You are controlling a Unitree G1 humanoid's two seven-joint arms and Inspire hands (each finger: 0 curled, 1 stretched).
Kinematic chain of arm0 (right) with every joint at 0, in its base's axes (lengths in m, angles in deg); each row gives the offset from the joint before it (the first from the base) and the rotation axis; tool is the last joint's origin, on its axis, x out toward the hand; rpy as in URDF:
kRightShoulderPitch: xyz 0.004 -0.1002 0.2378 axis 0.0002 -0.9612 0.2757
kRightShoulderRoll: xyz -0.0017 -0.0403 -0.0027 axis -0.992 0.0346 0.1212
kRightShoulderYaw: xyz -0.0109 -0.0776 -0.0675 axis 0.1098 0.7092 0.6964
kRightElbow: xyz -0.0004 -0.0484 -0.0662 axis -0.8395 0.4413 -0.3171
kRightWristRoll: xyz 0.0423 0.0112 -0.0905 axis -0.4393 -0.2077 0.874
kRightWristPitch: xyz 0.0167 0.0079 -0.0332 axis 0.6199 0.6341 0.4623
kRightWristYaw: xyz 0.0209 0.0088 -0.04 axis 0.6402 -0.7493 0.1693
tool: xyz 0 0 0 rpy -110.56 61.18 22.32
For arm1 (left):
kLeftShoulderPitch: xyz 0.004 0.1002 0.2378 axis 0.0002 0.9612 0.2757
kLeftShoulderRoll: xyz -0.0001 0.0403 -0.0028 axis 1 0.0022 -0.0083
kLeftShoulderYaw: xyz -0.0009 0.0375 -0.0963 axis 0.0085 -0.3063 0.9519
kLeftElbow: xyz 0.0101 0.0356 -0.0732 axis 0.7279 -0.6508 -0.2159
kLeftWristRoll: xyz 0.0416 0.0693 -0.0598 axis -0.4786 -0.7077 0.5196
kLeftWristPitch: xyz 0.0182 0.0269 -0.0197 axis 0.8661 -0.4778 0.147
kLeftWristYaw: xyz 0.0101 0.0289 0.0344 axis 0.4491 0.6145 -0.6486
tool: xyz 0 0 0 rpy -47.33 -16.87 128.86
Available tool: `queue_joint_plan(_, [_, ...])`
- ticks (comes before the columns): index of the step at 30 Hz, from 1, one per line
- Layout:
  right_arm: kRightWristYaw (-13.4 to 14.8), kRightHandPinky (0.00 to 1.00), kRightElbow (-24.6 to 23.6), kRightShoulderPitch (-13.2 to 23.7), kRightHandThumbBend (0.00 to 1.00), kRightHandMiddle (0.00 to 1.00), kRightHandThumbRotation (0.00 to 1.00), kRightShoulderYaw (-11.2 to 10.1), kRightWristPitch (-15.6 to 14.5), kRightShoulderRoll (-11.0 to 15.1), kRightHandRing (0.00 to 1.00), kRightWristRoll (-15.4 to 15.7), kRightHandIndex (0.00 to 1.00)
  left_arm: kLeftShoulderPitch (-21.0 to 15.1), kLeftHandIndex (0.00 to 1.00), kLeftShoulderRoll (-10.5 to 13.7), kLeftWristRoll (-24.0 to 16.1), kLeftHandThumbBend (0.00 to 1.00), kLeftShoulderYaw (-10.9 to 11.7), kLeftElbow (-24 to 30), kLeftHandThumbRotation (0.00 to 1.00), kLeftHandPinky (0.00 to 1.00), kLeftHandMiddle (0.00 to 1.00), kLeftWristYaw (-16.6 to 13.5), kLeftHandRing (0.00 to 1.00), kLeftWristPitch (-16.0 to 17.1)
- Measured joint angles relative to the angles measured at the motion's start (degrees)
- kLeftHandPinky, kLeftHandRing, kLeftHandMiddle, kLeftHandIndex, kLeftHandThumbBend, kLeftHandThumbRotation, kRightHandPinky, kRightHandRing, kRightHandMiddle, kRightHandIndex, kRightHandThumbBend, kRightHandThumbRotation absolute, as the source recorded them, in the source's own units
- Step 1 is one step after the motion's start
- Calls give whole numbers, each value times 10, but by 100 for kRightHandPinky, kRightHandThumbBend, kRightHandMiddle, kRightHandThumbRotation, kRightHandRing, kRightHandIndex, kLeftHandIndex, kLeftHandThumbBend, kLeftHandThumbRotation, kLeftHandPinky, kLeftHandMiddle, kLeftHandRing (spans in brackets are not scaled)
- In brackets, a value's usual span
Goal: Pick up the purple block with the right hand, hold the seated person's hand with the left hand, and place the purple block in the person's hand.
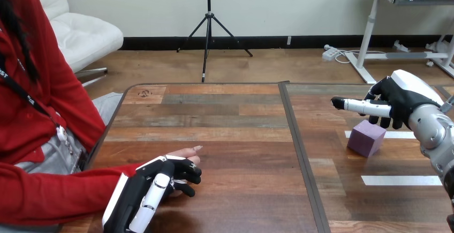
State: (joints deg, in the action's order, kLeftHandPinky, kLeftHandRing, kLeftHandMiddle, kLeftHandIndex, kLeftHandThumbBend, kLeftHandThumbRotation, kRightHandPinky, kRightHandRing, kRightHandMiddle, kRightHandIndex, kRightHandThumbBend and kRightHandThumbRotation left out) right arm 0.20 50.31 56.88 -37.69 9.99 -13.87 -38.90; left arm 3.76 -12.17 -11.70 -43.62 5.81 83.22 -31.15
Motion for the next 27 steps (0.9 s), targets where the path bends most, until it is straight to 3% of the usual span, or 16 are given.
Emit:
queue_joint_plan(3, [1,25,0,0,93,38,77,0,0,0,32,0,42,0,55,0,0,49,0,0,84,48,59,0,59,0])
queue_joint_plan(11, [6,45,0,0,96,57,78,-1,0,0,54,0,58,0,54,0,2,47,1,-1,83,48,59,3,59,0])
queue_joint_plan(27, [4,67,0,0,95,79,71,10,-13,0,78,17,76,0,54,0,-1,47,1,-10,84,47,58,2,57,0])
